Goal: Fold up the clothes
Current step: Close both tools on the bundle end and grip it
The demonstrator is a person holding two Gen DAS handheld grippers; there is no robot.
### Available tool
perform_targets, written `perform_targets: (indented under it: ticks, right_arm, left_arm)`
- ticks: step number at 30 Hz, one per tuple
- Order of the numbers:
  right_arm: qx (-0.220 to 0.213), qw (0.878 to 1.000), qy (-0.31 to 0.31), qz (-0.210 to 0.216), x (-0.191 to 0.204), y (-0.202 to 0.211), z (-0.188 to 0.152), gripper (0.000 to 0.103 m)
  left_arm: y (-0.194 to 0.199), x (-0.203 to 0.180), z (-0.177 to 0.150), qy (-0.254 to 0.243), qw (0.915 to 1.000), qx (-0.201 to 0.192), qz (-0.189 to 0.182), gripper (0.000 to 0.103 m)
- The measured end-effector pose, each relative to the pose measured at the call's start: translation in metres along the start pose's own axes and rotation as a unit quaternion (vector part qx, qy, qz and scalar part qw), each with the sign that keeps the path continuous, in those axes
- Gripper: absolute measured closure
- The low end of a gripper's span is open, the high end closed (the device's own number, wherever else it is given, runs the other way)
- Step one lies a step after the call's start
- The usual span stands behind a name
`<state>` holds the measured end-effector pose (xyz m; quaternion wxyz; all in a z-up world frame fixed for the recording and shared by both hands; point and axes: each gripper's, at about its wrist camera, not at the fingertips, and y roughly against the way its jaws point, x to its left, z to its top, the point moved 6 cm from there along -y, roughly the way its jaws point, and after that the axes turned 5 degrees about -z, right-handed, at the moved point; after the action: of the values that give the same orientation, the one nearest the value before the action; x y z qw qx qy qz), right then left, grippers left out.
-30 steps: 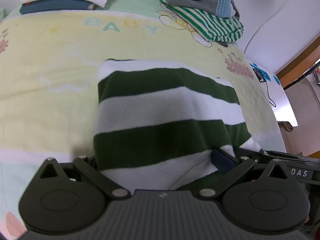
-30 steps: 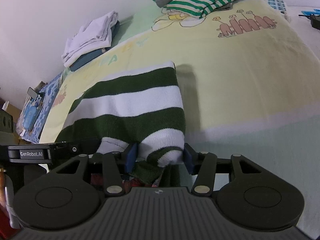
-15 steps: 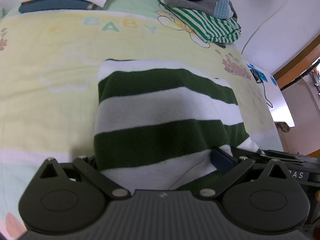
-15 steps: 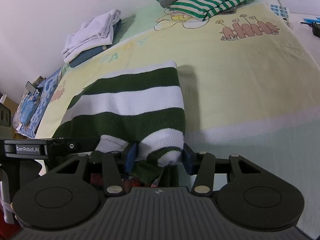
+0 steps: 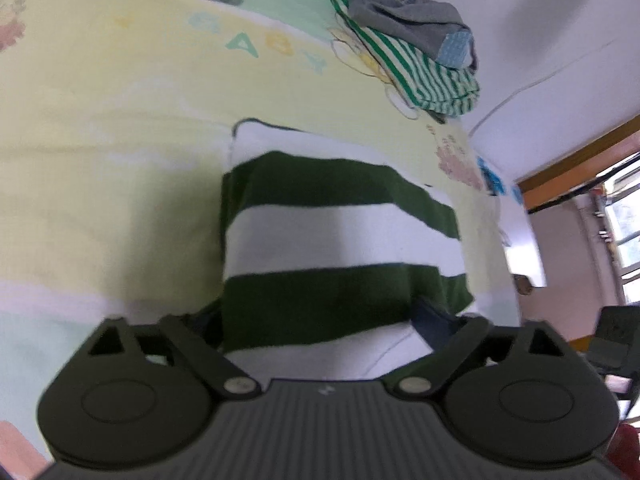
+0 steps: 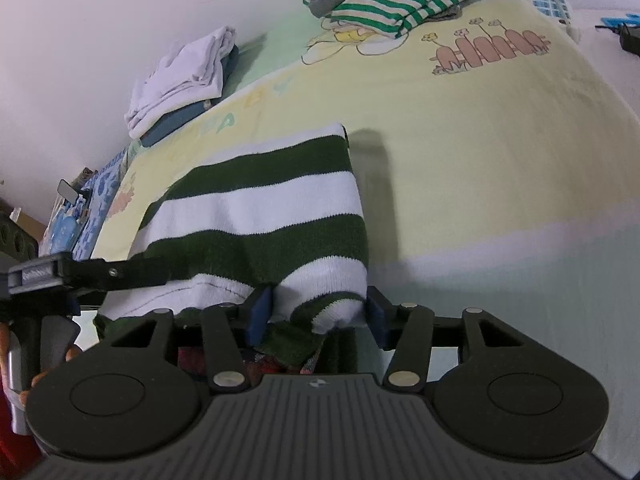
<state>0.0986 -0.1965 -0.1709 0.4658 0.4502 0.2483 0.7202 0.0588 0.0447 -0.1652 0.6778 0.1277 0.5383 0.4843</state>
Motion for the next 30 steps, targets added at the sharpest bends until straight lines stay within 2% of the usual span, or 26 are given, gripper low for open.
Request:
perform_targets:
  ticks: [3,6,9,11,13,24,27,30]
  right_arm:
    - [0.011,1.0,0.013,0.001,0.002,0.003,0.0,0.056]
    - [0.011,1.0,0.019,0.001,0.003,0.002,0.0,0.058]
    - [0.021,1.0,-0.007,0.004,-0.002,0.001,0.002,0.053]
    - [0.027,1.0,-0.015,0.001,-0.004,0.002,0.002,0.05]
    - [0.031,0.999,-0.019,-0.003,-0.005,0.0,0.003,0.046]
    - [0.091,0.994,-0.051,0.019,-0.012,0.003,0.007,0.046]
    - [0.106,0.992,-0.059,0.027,-0.016,0.006,0.005,0.044]
    - [0.121,0.989,-0.079,0.04,-0.017,-0.001,0.004,0.042]
  left_arm:
    - [0.004,0.001,-0.003,-0.002,0.9998,-0.013,0.013,0.04]
    - [0.006,-0.001,-0.003,-0.003,0.9997,-0.016,0.017,0.046]
    - [0.006,0.002,-0.001,0.004,0.9998,-0.011,0.013,0.048]
    - [0.006,0.005,-0.001,0.008,0.9999,-0.008,0.011,0.047]
    - [0.005,0.007,0.0,0.013,0.9999,-0.005,0.01,0.036]
    - [0.015,0.008,-0.007,0.012,0.9994,0.03,0.013,0.027]
    - [0.012,0.005,-0.008,-0.002,0.9988,0.042,0.026,0.013]
    - [0.006,0.001,-0.008,-0.011,0.9983,0.046,0.034,0.011]
